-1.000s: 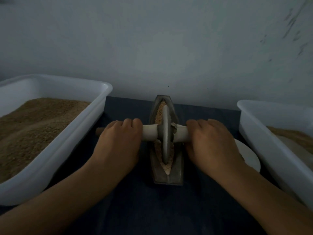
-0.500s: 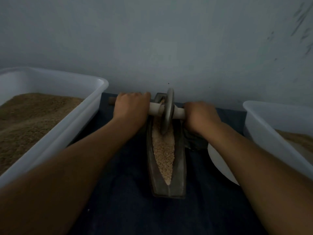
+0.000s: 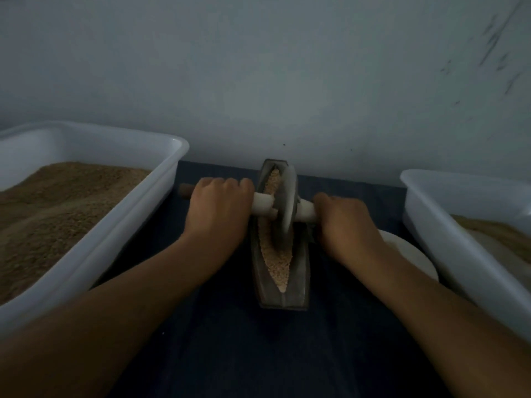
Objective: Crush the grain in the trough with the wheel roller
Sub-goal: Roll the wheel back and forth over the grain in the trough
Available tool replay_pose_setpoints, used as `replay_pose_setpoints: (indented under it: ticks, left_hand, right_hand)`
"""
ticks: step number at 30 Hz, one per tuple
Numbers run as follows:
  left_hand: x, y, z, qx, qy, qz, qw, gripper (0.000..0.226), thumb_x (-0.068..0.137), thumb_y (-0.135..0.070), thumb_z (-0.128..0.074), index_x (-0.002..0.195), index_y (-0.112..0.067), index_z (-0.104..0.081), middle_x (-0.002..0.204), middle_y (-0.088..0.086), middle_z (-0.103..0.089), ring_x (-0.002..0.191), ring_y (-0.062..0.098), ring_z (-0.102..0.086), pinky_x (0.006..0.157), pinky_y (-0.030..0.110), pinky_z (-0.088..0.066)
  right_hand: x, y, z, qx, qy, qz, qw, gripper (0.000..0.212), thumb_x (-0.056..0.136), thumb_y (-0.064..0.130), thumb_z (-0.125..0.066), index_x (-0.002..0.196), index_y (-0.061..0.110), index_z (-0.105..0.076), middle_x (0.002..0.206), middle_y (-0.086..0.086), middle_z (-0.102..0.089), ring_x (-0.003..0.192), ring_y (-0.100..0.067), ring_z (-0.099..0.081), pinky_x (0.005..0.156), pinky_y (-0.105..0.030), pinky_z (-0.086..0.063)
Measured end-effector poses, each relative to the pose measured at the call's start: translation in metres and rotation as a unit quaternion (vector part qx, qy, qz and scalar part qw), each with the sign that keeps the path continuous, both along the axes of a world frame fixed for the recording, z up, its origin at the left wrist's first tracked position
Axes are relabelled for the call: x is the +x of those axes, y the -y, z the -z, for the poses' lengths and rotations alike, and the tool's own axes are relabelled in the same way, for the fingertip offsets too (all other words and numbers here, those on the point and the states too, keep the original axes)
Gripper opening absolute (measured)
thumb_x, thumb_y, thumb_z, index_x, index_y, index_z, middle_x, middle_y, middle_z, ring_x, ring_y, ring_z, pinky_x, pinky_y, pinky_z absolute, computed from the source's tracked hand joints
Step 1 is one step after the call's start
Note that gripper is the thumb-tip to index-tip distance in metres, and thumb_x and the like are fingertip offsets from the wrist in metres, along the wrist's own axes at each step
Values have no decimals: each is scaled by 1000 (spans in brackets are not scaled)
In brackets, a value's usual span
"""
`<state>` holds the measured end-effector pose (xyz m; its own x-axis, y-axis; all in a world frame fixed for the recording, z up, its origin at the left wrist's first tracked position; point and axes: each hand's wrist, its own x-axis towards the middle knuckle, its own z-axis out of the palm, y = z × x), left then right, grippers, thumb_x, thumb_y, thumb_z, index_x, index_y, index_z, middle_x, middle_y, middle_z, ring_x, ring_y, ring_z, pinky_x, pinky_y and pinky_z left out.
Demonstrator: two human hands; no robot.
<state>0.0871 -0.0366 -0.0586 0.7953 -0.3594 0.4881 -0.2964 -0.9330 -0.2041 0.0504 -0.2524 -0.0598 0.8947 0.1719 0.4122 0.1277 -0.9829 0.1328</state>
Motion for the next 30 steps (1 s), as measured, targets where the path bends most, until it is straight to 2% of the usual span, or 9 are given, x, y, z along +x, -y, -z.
replay_pose_setpoints:
  ticks: [2, 9, 12, 15, 18, 22, 27, 30]
  left_hand:
    - [-18, -5, -3, 2, 3, 24, 1000, 33, 80, -36, -71, 101, -22, -49, 97, -1, -63, 85, 18, -60, 79, 33, -42]
    - [-62, -21, -9, 29, 23, 56, 998, 36, 78, -34, -70, 107, -19, -53, 99, 2, -62, 87, 20, -59, 83, 34, -44]
    - [-62, -25, -5, 36, 17, 64, 997, 45, 73, -31, -76, 109, -16, -55, 99, 5, -62, 87, 22, -59, 84, 36, -45]
    - [-50, -21, -1, 30, 13, 57, 998, 41, 72, -28, -76, 103, -17, -52, 95, 4, -60, 83, 21, -58, 82, 36, -45]
    - [-25, -15, 2, 3, -25, 40, 999, 39, 76, -27, -75, 101, -21, -45, 98, 1, -59, 86, 19, -57, 84, 34, -43]
    - [23, -6, -4, -33, -81, 35, 996, 41, 77, -28, -75, 104, -23, -45, 103, 1, -60, 91, 22, -59, 79, 37, -41]
    - [64, 8, -11, -37, -82, 9, 996, 32, 83, -29, -70, 107, -21, -51, 103, 5, -63, 91, 27, -62, 71, 36, -34]
    - [72, 12, -16, -35, -88, -2, 996, 29, 83, -30, -70, 106, -22, -53, 102, 4, -63, 91, 26, -61, 69, 36, -35]
  right_hand:
    - [-20, -1, -1, 20, 1, -23, 1000, 17, 83, 17, -68, 93, 11, -56, 86, -9, -63, 74, -29, -58, 62, -34, -35]
    - [-66, -9, -8, 23, 23, -20, 999, 29, 66, 6, -83, 77, 9, -56, 68, -9, -58, 56, -22, -50, 57, -29, -27]
    - [-65, -9, -6, 26, 29, -21, 999, 26, 70, 7, -80, 80, 10, -56, 71, -8, -58, 59, -18, -43, 59, -30, -26]
    - [-52, -8, -1, 7, 34, -12, 999, 19, 79, 14, -72, 86, 14, -54, 77, -4, -59, 63, -16, -38, 62, -30, -27]
    - [-25, -7, 3, -7, 55, -3, 998, 19, 77, 10, -71, 79, 13, -52, 72, -6, -58, 58, -22, -44, 61, -31, -24]
    - [22, -2, 1, -43, 56, 29, 997, 16, 79, 17, -67, 84, 15, -52, 80, -5, -61, 70, -28, -56, 62, -32, -17]
    - [70, 7, -7, -20, 9, 37, 999, 23, 82, 24, -68, 101, 15, -62, 100, -8, -67, 89, -28, -63, 62, -29, -33]
    - [79, 9, -8, -2, -14, 47, 999, 24, 81, 27, -70, 102, 18, -63, 101, -8, -67, 91, -29, -63, 63, -29, -34]
